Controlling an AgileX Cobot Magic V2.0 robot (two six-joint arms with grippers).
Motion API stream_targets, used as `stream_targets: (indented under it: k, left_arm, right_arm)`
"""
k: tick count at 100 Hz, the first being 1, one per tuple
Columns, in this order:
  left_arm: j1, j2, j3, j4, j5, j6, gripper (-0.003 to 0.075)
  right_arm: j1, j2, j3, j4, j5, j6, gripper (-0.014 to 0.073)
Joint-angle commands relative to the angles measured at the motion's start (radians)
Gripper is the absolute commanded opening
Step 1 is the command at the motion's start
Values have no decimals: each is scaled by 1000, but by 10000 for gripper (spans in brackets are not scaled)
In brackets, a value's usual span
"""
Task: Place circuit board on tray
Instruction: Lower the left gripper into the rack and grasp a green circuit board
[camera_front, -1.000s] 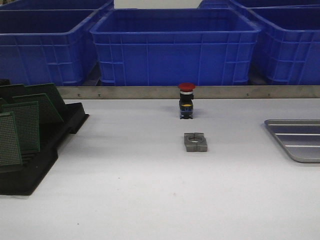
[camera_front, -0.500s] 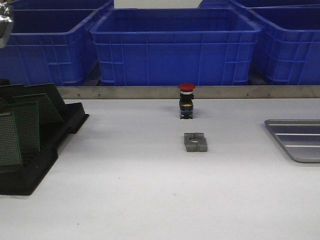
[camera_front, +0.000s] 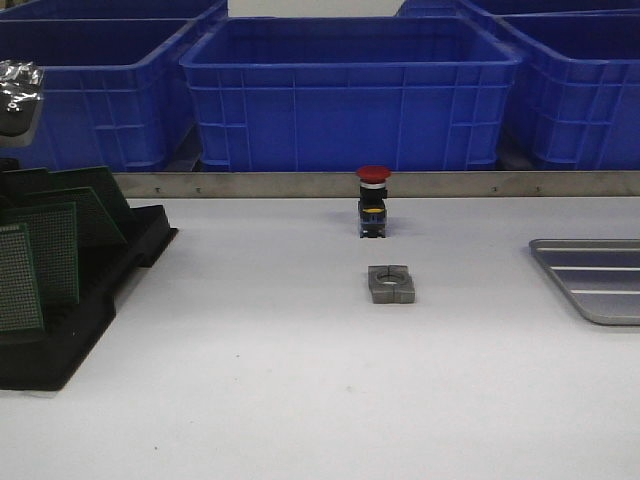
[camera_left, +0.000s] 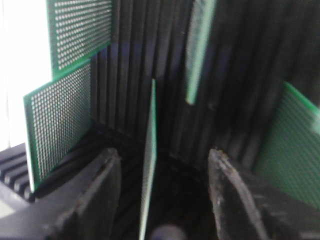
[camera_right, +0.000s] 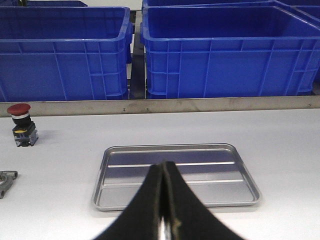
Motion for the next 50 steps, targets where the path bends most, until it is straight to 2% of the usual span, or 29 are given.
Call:
stream_targets:
  k: [1,7,27,50]
  left_arm:
    - [1,-30,-29,-14,-56,-3,323]
    - [1,-26,-29,-14,-54,-3,263]
    - [1,-26,-29,-14,-54,-3,-20]
    - [1,-39,-29,0,-47,-3,-20]
  right_arm:
    - [-4,-28,-14,-9,-77,0,-61]
    - [-4,-28,-14,-9,-77,0,-61]
    - [-4,-28,-14,-9,-77,0,-61]
    - [-4,-28,-14,-9,-77,0,-61]
